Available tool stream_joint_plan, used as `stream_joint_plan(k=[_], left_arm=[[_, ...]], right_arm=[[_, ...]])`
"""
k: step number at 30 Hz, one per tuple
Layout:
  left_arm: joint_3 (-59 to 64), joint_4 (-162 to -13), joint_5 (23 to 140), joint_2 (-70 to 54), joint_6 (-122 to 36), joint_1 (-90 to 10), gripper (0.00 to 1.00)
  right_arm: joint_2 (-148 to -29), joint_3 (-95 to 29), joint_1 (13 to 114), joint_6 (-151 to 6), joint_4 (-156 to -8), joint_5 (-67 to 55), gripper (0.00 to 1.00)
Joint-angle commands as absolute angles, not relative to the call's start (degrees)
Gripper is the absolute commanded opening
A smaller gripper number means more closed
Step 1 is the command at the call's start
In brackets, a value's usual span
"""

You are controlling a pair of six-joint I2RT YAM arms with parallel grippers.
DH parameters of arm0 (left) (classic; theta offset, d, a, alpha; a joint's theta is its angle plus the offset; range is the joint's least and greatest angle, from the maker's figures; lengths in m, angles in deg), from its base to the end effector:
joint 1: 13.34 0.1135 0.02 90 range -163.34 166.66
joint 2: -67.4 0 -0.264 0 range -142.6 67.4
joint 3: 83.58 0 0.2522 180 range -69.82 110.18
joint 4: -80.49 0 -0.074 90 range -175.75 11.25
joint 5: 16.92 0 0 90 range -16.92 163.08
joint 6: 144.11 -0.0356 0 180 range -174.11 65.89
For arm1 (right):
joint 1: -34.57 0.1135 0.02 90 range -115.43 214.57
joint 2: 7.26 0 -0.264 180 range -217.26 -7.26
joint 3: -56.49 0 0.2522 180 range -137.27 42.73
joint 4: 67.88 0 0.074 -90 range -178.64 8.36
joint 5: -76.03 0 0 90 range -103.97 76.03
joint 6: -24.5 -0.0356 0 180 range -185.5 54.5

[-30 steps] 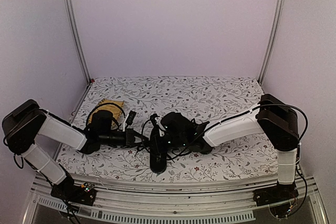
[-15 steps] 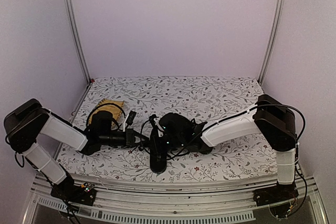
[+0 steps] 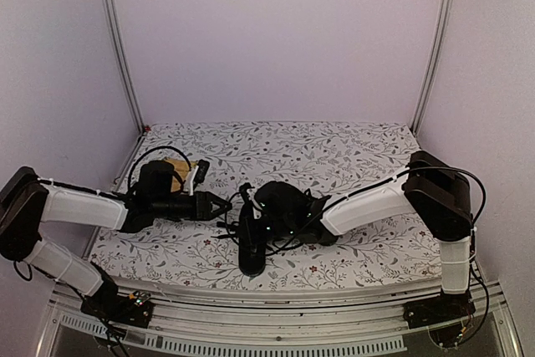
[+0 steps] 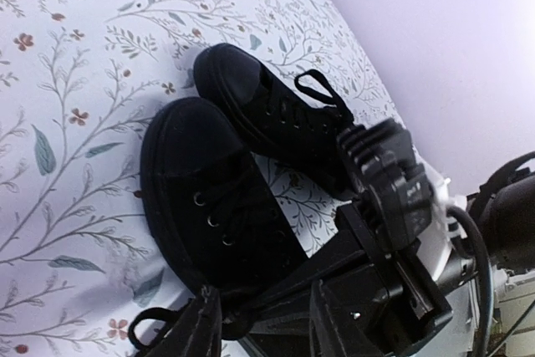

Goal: Tie the shoes
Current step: Cross the half-tied shoelace with the shoelace loop.

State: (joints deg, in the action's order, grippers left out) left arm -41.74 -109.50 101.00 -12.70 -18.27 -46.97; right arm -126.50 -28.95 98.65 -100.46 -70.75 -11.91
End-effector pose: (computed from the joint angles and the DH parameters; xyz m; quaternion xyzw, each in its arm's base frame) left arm 0.2118 -0.1609 0.1675 0.1077 0.8353 -0.4539 0.2912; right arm 0.1940 0.4021 0.1381 -0.2324 0.8628 0.3517 0.2791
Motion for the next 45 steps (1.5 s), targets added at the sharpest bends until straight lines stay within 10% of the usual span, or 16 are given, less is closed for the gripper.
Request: stream_joint_plan(k=[1, 15, 23, 45], left_arm=[[-38.4, -100.8, 99.9, -14.4, -23.9, -43.7, 0.35], [-33.3, -104.4, 112.7, -28.1, -28.9, -41.4, 0.51], [-42.1, -110.3, 104.0, -15.3, -23.5, -41.4, 0.67], [-46.0, -124.8, 116.6, -19.0, -11.3, -45.8, 0.68]], right_arm=[[-125.6, -27.5, 97.6, -100.5, -71.9, -15.5, 0.02], [-123.4, -25.7, 97.7, -100.3, -71.1, -14.9, 0.02], [-116.7, -20.7, 97.8, -99.4, -70.2, -9.6, 0.02], [-111.6, -18.3, 97.7, -99.2, -75.3, -4.7, 0.02]])
